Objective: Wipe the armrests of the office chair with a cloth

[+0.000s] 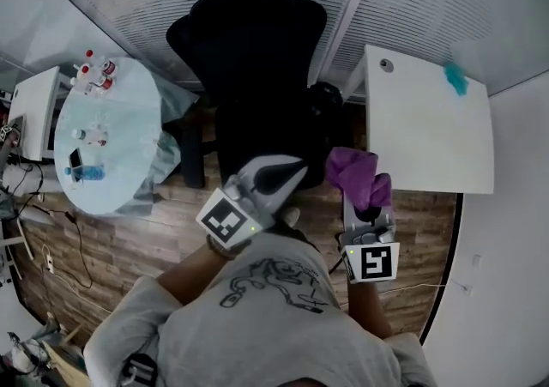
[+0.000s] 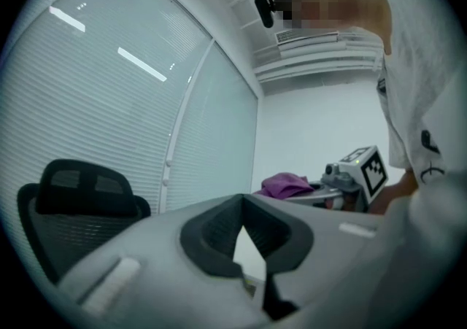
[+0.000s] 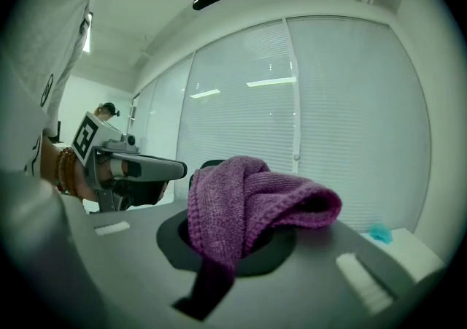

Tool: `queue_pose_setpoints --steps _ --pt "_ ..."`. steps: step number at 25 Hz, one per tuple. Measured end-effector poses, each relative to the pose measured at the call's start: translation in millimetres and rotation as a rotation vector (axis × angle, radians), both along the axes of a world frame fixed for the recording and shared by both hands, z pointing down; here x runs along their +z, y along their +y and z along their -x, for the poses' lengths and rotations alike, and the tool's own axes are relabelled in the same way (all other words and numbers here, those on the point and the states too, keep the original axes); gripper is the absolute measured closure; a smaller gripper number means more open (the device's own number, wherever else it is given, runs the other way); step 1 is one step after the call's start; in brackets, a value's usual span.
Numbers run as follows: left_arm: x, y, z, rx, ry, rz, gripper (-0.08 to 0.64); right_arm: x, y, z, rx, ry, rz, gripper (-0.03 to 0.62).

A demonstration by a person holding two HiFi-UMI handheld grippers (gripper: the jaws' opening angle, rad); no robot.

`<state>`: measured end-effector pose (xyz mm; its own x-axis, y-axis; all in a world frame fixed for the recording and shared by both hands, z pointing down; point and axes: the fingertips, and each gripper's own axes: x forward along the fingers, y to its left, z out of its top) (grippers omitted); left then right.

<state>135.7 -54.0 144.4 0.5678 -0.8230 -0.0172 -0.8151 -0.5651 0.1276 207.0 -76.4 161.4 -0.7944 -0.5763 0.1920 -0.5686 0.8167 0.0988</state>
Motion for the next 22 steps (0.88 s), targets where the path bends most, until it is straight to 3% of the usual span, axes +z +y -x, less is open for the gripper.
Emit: queue_pose_setpoints --steps 14,22 --pt "5.1 107.3 172.8 -0.438 -0.003 -0.005 0.560 -2.8 87.8 191.4 -0.462 -0.028 -0.019 0.561" --pt "23.7 178.0 270.8 -0.614 -0.002 0.031 0.560 8.3 145.9 293.3 -0.638 -0.026 -0.018 0.561"
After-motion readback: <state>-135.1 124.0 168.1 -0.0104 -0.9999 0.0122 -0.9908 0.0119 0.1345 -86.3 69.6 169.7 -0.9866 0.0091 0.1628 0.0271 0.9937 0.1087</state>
